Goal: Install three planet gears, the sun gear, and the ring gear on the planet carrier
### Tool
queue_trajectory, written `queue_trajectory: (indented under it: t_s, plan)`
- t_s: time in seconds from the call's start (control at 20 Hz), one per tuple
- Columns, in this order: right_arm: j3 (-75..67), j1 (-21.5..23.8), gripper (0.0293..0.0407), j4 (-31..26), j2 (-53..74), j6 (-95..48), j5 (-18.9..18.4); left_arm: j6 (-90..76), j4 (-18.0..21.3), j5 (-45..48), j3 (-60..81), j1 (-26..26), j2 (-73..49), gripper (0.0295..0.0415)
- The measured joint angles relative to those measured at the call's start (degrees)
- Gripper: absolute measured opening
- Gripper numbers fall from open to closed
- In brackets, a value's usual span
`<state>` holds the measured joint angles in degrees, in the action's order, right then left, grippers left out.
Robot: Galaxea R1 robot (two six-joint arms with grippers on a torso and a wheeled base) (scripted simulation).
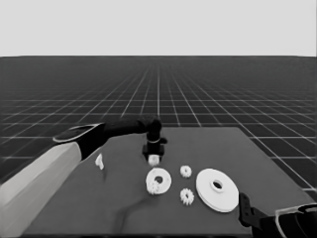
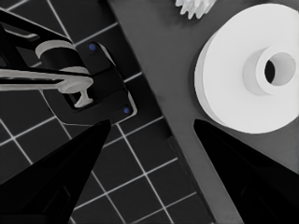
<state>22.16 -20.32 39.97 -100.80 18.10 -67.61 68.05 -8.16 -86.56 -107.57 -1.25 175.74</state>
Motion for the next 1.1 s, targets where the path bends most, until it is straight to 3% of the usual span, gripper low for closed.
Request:
queue_trajectory:
  t_s: [0.15,0.5,0.6,0.65,1.0,1.1]
  plan:
    - [0.0,0.0,0.0385,0.0,0.0,0.0,0.0,-2.83,-5.8,3.17,-5.15,6.65,1.7,0.0312]
    - [0.0,0.0,0.0385,0.0,0.0,0.0,0.0,-3.88,-7.06,4.22,-7.17,8.14,2.39,0.0312]
    - [0.0,0.0,0.0385,0.0,0.0,0.0,0.0,-3.89,-7.08,4.25,-7.2,8.16,2.4,0.0372]
    - [0.0,0.0,0.0385,0.0,0.0,0.0,0.0,-3.89,-7.09,4.25,-7.2,8.16,2.41,0.0381]
    - [0.0,0.0,0.0385,0.0,0.0,0.0,0.0,-3.89,-7.09,4.26,-7.21,8.16,2.41,0.0385]
    - [0.0,0.0,0.0385,0.0,0.0,0.0,0.0,-0.74,-2.78,1.16,-1.44,3.04,0.45,0.0385]
